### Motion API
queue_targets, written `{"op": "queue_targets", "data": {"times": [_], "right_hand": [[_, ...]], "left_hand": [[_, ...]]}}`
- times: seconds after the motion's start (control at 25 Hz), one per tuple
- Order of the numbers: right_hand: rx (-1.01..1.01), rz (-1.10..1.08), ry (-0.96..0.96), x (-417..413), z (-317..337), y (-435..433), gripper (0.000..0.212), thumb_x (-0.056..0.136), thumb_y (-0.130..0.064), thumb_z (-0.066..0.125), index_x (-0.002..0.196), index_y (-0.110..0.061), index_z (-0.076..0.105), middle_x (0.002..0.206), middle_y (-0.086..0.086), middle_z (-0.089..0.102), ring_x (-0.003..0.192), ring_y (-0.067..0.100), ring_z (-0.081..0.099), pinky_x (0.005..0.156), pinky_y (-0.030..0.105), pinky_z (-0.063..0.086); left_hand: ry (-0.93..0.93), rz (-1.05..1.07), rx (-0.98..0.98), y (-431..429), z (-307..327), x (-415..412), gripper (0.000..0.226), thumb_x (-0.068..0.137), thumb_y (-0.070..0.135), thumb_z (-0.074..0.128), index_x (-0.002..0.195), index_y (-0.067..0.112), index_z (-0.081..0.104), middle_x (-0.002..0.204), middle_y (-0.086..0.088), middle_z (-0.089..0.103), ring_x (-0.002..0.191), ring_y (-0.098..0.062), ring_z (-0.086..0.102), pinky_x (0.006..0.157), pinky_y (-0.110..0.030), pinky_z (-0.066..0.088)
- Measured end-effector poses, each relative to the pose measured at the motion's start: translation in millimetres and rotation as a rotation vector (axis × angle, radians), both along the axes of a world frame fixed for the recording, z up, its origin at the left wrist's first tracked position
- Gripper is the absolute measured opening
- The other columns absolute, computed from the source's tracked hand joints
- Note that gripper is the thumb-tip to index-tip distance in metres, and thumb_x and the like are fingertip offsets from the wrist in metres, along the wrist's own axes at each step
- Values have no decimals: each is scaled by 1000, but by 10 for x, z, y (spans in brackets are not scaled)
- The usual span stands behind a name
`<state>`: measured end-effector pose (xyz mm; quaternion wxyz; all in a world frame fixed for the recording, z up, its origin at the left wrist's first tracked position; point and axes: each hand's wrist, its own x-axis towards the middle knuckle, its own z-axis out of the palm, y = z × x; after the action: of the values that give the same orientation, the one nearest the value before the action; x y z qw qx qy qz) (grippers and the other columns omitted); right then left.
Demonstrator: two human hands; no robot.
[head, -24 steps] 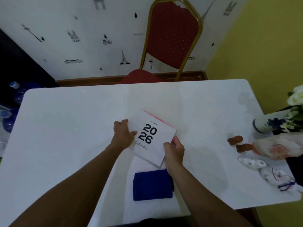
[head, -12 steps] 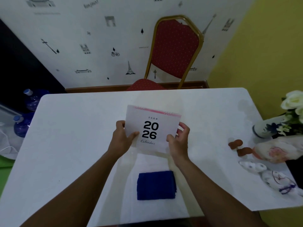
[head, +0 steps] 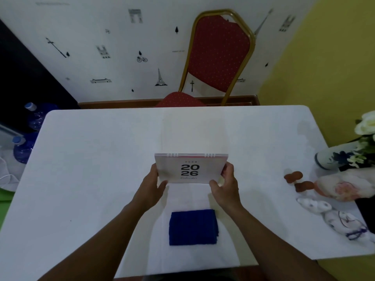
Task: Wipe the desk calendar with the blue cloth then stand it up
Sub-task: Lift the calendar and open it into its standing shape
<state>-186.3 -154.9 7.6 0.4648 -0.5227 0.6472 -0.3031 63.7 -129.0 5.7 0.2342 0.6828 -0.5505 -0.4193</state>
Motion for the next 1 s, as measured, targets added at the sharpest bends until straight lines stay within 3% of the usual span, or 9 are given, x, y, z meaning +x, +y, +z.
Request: {"op": "queue_targets", "data": {"times": [0.12, 0.2, 0.24, 0.32, 0.4, 0.48, 0.68, 0.84, 1.0], "right_hand": [[4, 120, 105, -209, -164, -34, 58, 87, -4, 61, 129, -43, 54, 121, -25, 64, 117, 19, 63, 80, 5, 52], [-19, 247, 190, -350, -262, -72, 51, 90, 2, 59, 131, -29, 63, 147, -7, 57, 133, 31, 54, 103, 37, 54], [-44, 323, 243, -411, -299, -94, 48, 90, 3, 57, 130, -23, 66, 154, -4, 50, 139, 34, 48, 109, 49, 48], [-123, 516, 369, -509, -367, -146, 46, 89, 1, 51, 128, -18, 67, 162, -4, 38, 148, 36, 34, 117, 60, 33], [-202, 724, 569, -613, -425, -193, 50, 89, -5, 44, 133, -18, 63, 165, -5, 27, 156, 33, 14, 121, 62, 20], [-269, 838, 712, -697, -454, -243, 57, 90, -14, 32, 142, -20, 57, 165, -4, 25, 156, 31, 7, 122, 65, 15], [-291, 894, 733, -720, -395, -327, 71, 87, -32, 16, 144, -18, 55, 163, -1, 24, 155, 35, 9, 122, 60, 10], [-244, 832, 682, -721, -471, -251, 49, 105, -31, 43, 152, -19, 45, 168, 0, 22, 157, 26, 6, 126, 54, 15], [-239, 816, 715, -692, -479, -230, 52, 103, -27, 54, 153, -22, 42, 168, -1, 22, 157, 27, 7, 126, 55, 15]], "left_hand": [[-69, -36, -5, -7, -42, 59, 55, 92, 10, 56, 138, 31, 36, 135, -2, 56, 120, -26, 55, 99, -42, 48], [-157, -106, -125, -32, -45, 108, 49, 88, 8, 59, 132, 27, 48, 129, -5, 60, 112, -28, 58, 94, -39, 49], [-209, -162, -136, -45, -71, 148, 54, 87, 7, 60, 135, 27, 47, 135, -6, 57, 116, -29, 55, 99, -42, 47], [-351, -282, -24, -30, -154, 251, 70, 88, 4, 56, 148, 29, 29, 156, -5, 33, 141, -32, 31, 117, -49, 29], [-463, -385, 47, 25, -257, 314, 77, 92, 9, 51, 152, 32, 8, 163, 0, 6, 149, -28, -4, 122, -49, 6], [-539, -446, 28, 74, -321, 325, 78, 95, 12, 45, 150, 34, -5, 160, 6, -9, 144, -23, -20, 120, -45, -2], [-567, -456, 37, 80, -335, 308, 72, 98, 19, 40, 152, 31, -6, 162, 3, -11, 145, -20, -20, 120, -43, -2], [-586, -485, 52, 106, -299, 354, 74, 98, 15, 40, 152, 30, -8, 162, 3, -11, 145, -18, -19, 120, -41, -1], [-655, -513, 47, 78, -306, 367, 78, 95, 9, 42, 152, 28, -8, 162, 1, -12, 144, -19, -20, 120, -41, -1]]}}
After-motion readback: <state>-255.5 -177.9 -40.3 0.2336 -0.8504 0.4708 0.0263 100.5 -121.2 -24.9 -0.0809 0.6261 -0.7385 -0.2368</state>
